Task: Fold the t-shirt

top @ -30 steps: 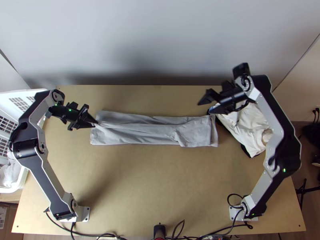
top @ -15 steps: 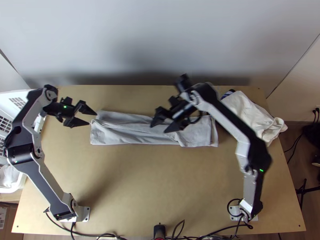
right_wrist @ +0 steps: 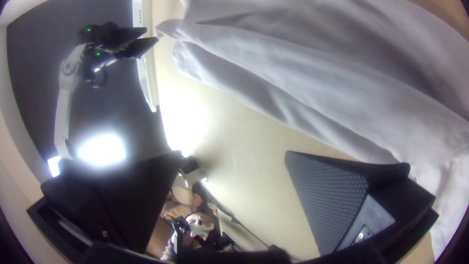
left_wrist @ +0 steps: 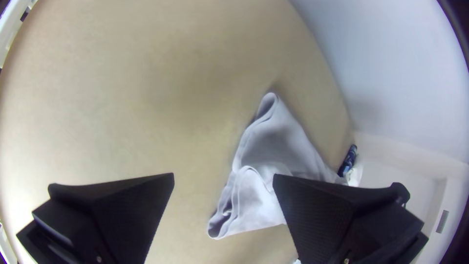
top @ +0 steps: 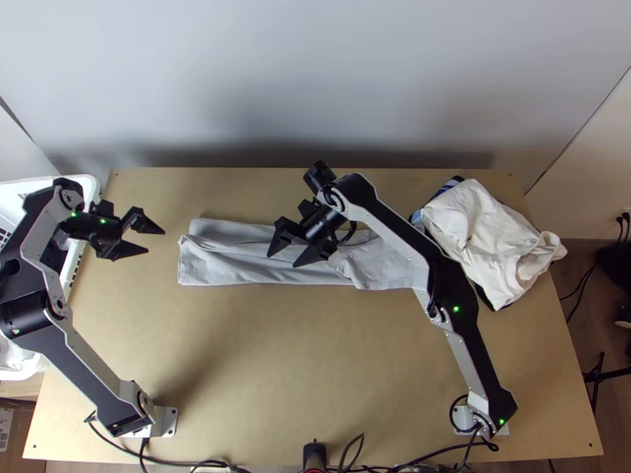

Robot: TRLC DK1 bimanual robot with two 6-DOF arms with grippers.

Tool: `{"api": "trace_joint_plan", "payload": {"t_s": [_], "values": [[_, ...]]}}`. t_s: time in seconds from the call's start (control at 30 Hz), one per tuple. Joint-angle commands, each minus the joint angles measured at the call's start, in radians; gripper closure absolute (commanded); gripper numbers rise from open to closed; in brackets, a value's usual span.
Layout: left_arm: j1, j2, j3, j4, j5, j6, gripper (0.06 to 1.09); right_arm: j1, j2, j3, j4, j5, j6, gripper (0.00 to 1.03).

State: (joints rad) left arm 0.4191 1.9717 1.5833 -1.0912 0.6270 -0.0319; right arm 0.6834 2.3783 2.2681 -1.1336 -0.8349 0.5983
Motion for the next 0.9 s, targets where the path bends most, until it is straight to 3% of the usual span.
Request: {"api": "trace_joint_plan", "payload": {"t_s": [0.0,0.2,0.43,0.7,0.87], "values": [[-0.032,-0.004,-0.109,0.183,-0.038,-0.056,0.1,-0.012,0.055,0.034,0.026,0.01,-0.018,0.05],[-0.082,0.004,-0.151,0.307,-0.026,-0.112,0.1,-0.03,0.064,0.022,0.055,0.022,-0.025,0.05],[-0.095,0.004,-0.155,0.363,0.071,-0.138,0.1,-0.051,0.067,0.021,0.107,0.039,-0.035,0.05],[-0.095,0.01,-0.163,0.366,0.208,-0.143,0.11,-0.079,0.084,0.016,0.136,0.048,-0.035,0.05],[-0.06,0.013,-0.163,0.313,0.247,-0.125,0.11,-0.087,0.088,0.005,0.136,0.053,-0.035,0.05]]}}
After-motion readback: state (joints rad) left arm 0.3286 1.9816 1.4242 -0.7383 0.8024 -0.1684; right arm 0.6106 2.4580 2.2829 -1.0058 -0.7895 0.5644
